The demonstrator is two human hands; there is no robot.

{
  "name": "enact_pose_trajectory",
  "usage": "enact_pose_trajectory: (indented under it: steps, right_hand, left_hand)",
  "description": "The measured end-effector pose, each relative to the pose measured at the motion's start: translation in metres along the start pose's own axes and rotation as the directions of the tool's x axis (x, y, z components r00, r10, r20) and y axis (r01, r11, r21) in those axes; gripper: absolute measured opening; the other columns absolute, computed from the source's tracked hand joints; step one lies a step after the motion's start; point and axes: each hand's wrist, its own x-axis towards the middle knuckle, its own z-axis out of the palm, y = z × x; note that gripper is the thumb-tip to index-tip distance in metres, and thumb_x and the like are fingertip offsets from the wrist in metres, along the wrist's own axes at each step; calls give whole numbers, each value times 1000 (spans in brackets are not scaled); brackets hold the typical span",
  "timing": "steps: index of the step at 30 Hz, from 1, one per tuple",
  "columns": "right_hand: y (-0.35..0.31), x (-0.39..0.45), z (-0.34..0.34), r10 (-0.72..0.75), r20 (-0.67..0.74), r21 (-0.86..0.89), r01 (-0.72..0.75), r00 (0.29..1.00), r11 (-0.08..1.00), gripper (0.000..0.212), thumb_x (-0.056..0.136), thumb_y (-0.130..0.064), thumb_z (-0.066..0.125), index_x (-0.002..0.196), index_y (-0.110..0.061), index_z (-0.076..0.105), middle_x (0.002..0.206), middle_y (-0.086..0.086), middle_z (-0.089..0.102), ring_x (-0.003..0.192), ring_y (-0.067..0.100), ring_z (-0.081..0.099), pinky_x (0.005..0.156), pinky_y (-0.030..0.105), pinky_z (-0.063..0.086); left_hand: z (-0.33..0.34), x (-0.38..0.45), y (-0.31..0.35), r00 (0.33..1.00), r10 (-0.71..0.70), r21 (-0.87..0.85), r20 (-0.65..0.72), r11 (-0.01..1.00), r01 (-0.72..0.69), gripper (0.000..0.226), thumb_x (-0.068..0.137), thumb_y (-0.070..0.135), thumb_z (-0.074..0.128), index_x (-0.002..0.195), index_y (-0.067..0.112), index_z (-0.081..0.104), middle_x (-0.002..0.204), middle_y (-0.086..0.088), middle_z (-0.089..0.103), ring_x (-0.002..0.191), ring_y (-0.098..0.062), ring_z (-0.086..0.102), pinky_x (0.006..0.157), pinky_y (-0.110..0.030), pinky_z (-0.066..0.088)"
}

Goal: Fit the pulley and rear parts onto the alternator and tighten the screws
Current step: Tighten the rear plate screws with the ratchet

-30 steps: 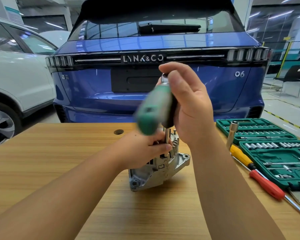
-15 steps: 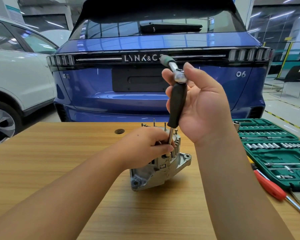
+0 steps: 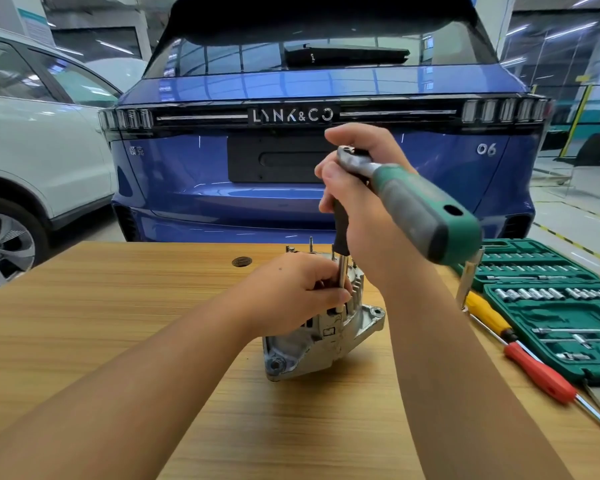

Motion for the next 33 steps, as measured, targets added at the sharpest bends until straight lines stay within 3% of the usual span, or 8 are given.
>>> enact_pose_trajectory:
  steps: [4,6,8,12,17,25,29,33]
  right_hand:
    - [6,1,-5,174,52,327,-181,983,928,40,99,-6,36,111,-26,69,87,7,62,76,27,52,71,39,44]
    - [4,1,-4,204,97,399,-226,974,889,28,99,-38,49,114,-26,69,91,9,62,78,28,54,74,40,45]
    - [0,0,-3,229,110,411,-254,967,875,45,85,-57,68,117,-26,67,91,8,63,73,26,56,70,36,49]
    - [-7,-3,2,207,-67,302,-178,976,937,48,82,-36,79,122,-23,54,81,4,58,69,16,55,66,28,51]
    - [-15,1,9,274,-392,158,-229,878,960,35,89,-18,76,115,-22,53,74,-1,59,58,7,54,56,18,47]
    - [-26,-1,17,348,-356,242,-274,867,931,17,91,-17,74,106,-18,66,87,20,70,64,13,58,59,19,48]
    - [-24,0,16,272,-358,87,-259,893,962,13,87,-18,77,94,-16,66,64,-4,62,56,12,55,52,23,48]
    - [-25,-1,21,92,-378,-167,-165,921,972,13,86,-23,77,86,-21,64,63,2,66,53,26,61,49,38,53]
  left_hand:
    - [1,0,0,1000,-11,-35,-21,999,10,16,99,45,54,92,34,63,90,7,67,86,-13,64,81,-45,56]
    - [2,0,-1,1000,-18,-46,-24,999,17,18,99,46,54,97,32,65,93,4,68,89,-17,65,83,-49,56]
    - [4,1,-2,999,-11,-99,-37,995,8,13,98,42,58,93,33,66,90,3,68,90,-20,66,85,-51,56]
    - [5,4,-5,1000,0,-37,-12,999,-1,17,99,44,56,92,34,67,85,10,66,80,-8,62,74,-39,54]
    - [3,6,-6,1000,0,16,12,1000,-1,19,99,47,53,89,36,65,81,11,62,73,-3,56,62,-28,46]
    - [-3,5,-10,996,9,-6,84,1000,-9,21,97,48,53,104,36,69,97,10,69,91,-12,64,81,-47,56]
    - [-2,5,-9,997,10,24,74,1000,-12,22,97,48,54,103,33,69,96,9,69,90,-12,64,78,-47,56]
    - [1,2,-7,997,31,19,70,999,-33,23,97,45,54,102,29,70,95,7,68,88,-13,64,78,-46,57]
